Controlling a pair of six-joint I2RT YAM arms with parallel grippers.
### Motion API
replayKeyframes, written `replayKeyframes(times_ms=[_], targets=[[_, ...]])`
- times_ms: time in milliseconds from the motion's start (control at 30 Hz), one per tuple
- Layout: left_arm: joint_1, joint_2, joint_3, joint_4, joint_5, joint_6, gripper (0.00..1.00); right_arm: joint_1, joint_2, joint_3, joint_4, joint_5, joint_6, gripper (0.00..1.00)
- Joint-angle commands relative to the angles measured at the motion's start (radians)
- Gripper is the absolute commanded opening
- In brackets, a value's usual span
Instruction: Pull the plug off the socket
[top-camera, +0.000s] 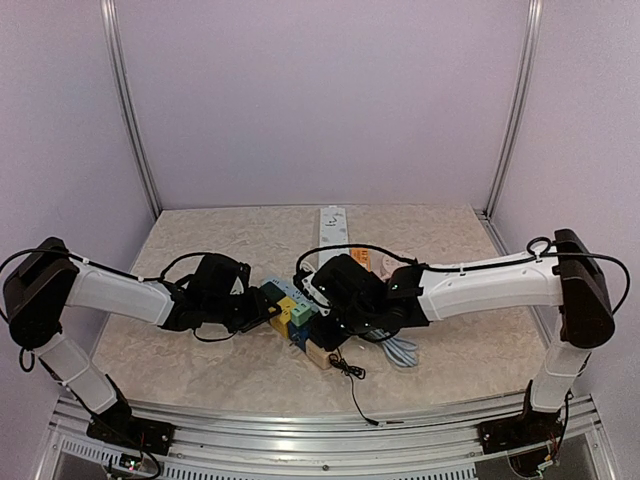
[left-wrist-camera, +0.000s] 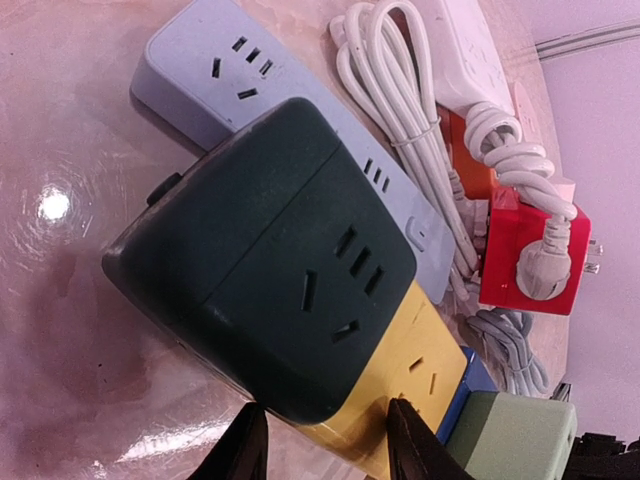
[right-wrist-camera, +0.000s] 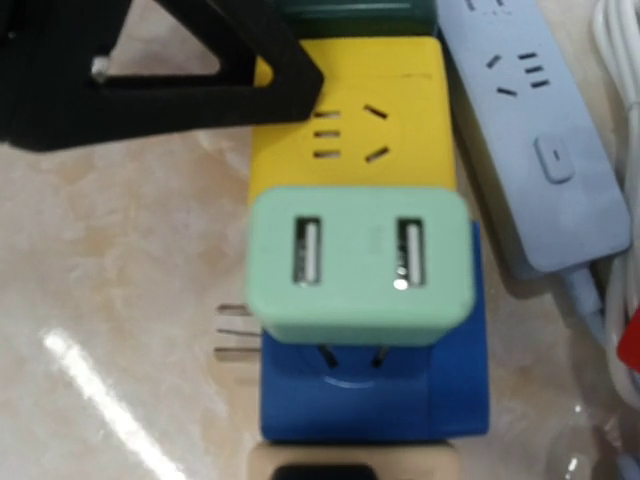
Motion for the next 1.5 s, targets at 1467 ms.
replayKeyframes(times_ms=[1467], targets=[[-0.014,0.05,-0.01,-0.147,-0.014,0.03,0.39,-0.085,-0.083,-0.095,0.253,-0.279,0.115,0.0]])
